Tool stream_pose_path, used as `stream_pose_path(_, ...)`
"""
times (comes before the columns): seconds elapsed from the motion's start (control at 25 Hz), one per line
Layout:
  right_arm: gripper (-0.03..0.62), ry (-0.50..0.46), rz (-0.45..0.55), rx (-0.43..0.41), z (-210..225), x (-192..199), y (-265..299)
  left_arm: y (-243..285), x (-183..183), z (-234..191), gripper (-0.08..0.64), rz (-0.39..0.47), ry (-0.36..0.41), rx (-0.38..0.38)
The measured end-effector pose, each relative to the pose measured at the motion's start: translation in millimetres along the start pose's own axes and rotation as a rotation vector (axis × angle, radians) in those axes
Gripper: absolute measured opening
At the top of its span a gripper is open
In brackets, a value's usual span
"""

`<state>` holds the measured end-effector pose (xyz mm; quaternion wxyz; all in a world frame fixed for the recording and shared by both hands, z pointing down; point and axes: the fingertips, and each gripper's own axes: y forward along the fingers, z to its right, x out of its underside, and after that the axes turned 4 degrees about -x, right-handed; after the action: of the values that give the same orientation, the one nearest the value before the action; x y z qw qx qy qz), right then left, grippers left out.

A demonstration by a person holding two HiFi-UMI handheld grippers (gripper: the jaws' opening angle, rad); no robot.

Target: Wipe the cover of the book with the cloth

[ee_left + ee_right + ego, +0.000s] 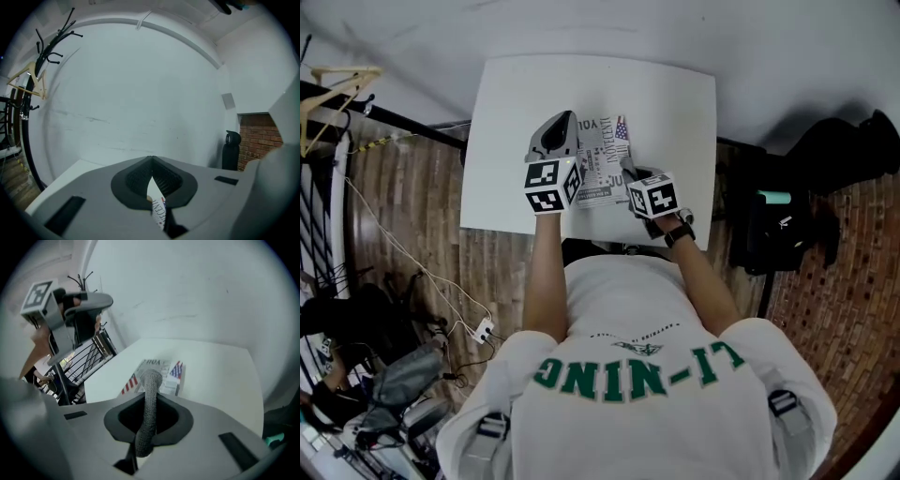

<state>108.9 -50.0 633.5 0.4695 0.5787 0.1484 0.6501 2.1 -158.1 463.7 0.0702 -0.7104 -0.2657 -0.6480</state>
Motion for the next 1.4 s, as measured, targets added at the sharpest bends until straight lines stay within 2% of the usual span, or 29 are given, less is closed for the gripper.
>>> stream_pose_path(0.12,0.035,-0.028,0.164,-0.011,-8.4,-66.0,-8.9,-5.3,-15.6,-19.2,0.006,0.022,0.011,-0.043)
stream_pose_path(0.32,0.035,-0.129,0.421,0.029,-25.7,-175.2,-43.5,-15.2,-49.3,-49.8,0.006,0.078,0.027,-0.099)
stream_pose_path(0.6,0.035,-0.185,0.701,0.089,-36.3,-275.9,-118.9,-28.0,-107.5,-65.5,0.006,0.158,0.067,-0.168)
stream_pose_path(0.72,0.034,-0.213,0.756,0.146,-32.7,-289.9,-143.3,-27.8,-122.4,-59.6,0.006,0.172,0.079,-0.164)
stream_pose_path(0.84,0.034,-0.210,0.773,0.163,-28.2,-291.7,-149.4,-23.1,-127.5,-55.7,0.006,0.175,0.084,-0.153)
stream_pose_path(1.12,0.034,-0.188,0.741,0.174,-16.5,-278.9,-141.8,-10.1,-125.0,-44.3,0.006,0.156,0.094,-0.122)
stream_pose_path(1.4,0.034,-0.165,0.702,0.198,-1.1,-257.9,-139.0,0.3,-107.3,-29.2,0.006,0.114,0.100,-0.085)
